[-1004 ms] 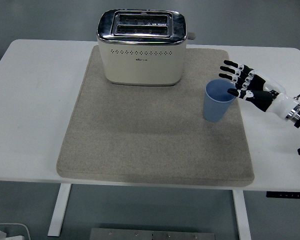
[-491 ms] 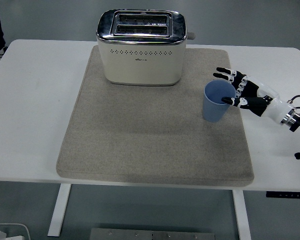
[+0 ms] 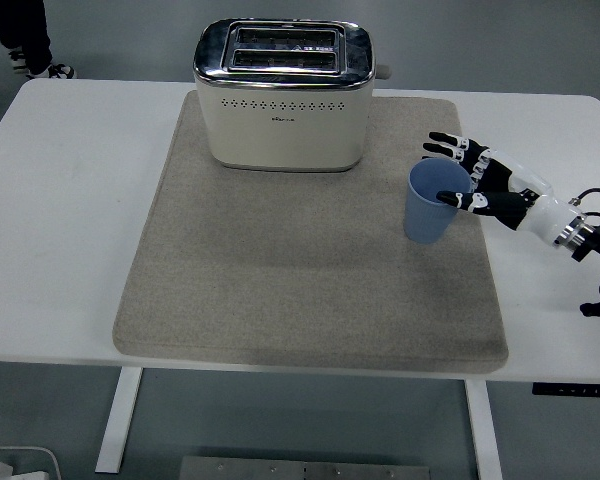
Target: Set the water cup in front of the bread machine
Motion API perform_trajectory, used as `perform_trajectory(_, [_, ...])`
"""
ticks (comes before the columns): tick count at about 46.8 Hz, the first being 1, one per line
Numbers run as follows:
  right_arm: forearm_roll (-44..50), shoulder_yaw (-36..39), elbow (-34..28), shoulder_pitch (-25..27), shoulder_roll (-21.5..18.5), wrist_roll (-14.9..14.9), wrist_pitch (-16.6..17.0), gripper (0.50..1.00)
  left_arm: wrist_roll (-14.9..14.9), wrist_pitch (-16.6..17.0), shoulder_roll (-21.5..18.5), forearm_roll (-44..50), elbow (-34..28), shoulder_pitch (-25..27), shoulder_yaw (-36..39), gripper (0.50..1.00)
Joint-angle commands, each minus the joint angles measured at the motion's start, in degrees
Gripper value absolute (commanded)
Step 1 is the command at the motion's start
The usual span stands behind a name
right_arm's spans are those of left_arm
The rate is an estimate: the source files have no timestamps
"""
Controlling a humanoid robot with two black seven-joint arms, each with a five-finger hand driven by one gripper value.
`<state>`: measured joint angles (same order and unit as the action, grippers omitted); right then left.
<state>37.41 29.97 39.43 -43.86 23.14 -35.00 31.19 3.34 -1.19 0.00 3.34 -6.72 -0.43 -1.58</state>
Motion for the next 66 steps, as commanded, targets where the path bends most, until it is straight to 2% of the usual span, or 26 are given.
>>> perform_trajectory(1, [-0.06, 0.0, 0.03, -0.26, 0.07, 0.0, -1.48, 0.928, 0.0, 0.04, 0.0, 0.0, -0.05, -0.01, 0.0, 1.0])
perform_trajectory(7, [0.03, 0.88, -0.06, -0.26, 0.24, 0.0, -2.1, 0.928, 0.0, 0.04, 0.0, 0.0, -0.05, -0.01, 0.0, 1.0])
perform_trajectory(22, [0.2, 0.88, -0.06, 0.35, 0.94, 0.0, -0.08, 0.928, 0.0, -0.04, 0.0, 0.0, -0.05, -0.01, 0.0, 1.0])
perform_trajectory(35, [2.84, 0.79, -0.06, 1.41, 0.59, 0.0, -0.25, 0.928, 0.0, 0.04, 0.0, 0.0, 0.04, -0.01, 0.0, 1.0])
perform_trajectory(66, [6.44, 0.97, -0.06, 1.5, -1.34, 0.0, -4.64, 0.928, 0.0, 0.04, 0.0, 0.0, 0.04, -0.01, 0.0, 1.0])
